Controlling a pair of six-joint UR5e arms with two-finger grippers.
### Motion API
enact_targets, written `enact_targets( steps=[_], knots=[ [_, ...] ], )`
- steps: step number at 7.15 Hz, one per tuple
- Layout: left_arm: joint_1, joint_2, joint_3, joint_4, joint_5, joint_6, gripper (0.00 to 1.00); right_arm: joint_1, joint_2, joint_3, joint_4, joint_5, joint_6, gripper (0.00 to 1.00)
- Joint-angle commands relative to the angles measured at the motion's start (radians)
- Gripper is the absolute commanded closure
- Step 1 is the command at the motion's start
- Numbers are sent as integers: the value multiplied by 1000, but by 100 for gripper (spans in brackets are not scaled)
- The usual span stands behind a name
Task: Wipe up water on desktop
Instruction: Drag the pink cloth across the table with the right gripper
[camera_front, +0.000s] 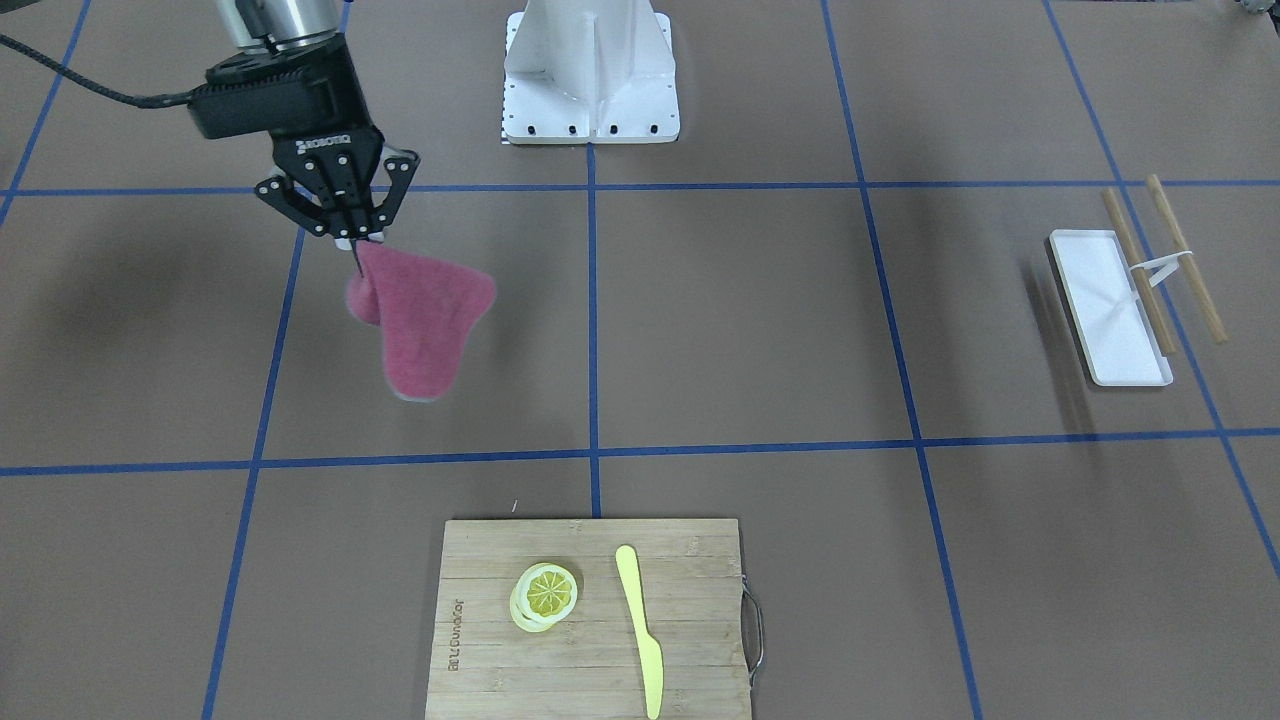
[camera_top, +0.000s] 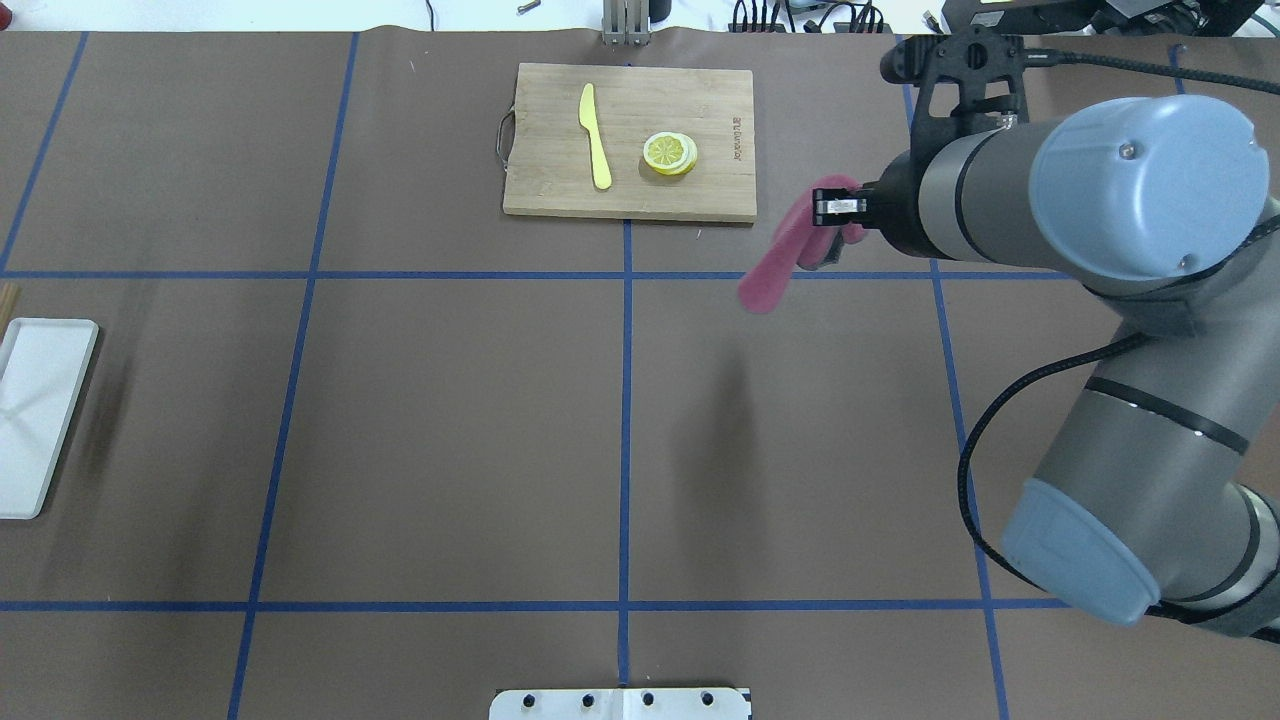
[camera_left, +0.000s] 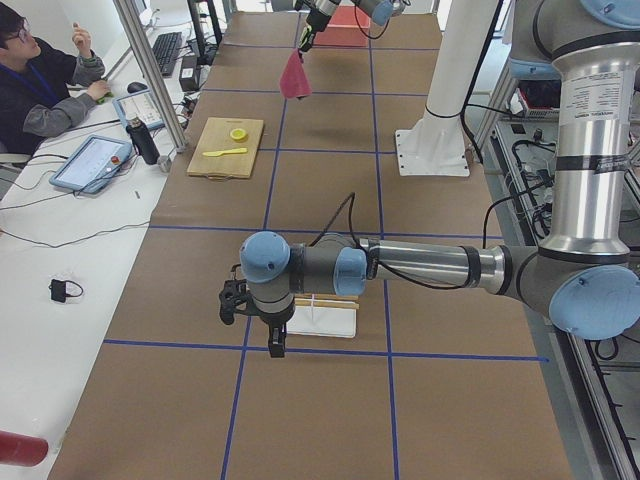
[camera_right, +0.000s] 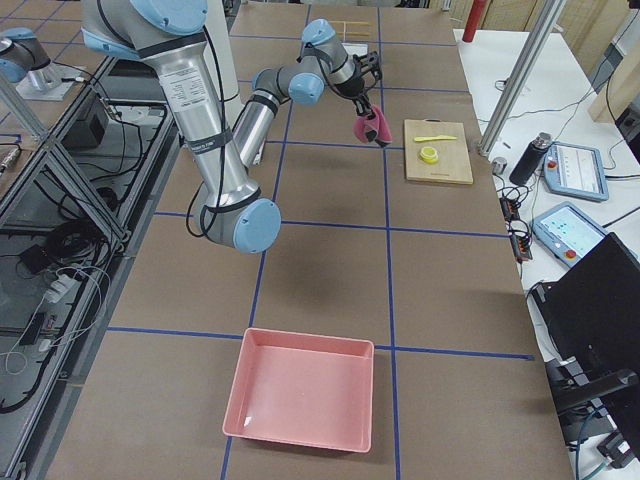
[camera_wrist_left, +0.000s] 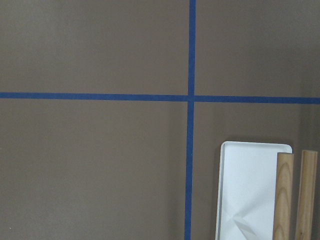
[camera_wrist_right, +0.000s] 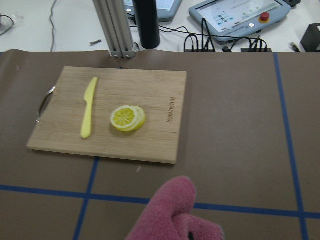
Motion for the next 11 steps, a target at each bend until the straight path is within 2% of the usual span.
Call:
enact_targets(
  steps=[1, 2, 3, 4, 5, 7, 8, 9, 11],
  knots=[
    [0, 5, 1, -4, -3, -2, 1, 18, -48, 2, -177, 15, -64, 100],
    [0, 5, 1, -4, -3, -2, 1, -35, -41, 5, -289, -13, -64, 100],
    [0, 4, 1, -4, -3, -2, 1, -101, -40, 3, -374, -78, -64, 100],
    [0, 4, 1, -6, -3, 0, 1, -141, -33, 3, -498, -102, -64, 100],
    [0, 2, 1, -6, -3, 0, 1, -170, -27, 2, -572, -135, -64, 100],
    [1, 1, 4, -7, -3, -2, 1, -225, -4, -32, -560, -156, -44, 100],
    [1, 1, 4, -7, -4, -2, 1, -254, 69, -67, -560, -154, -23, 100],
    [1, -1, 5, -7, -3, -2, 1, -282, 120, -154, -504, -154, 18, 100],
    [3, -7, 10, -7, -3, -3, 1, -313, 162, -248, -285, -156, 136, 100]
  ],
)
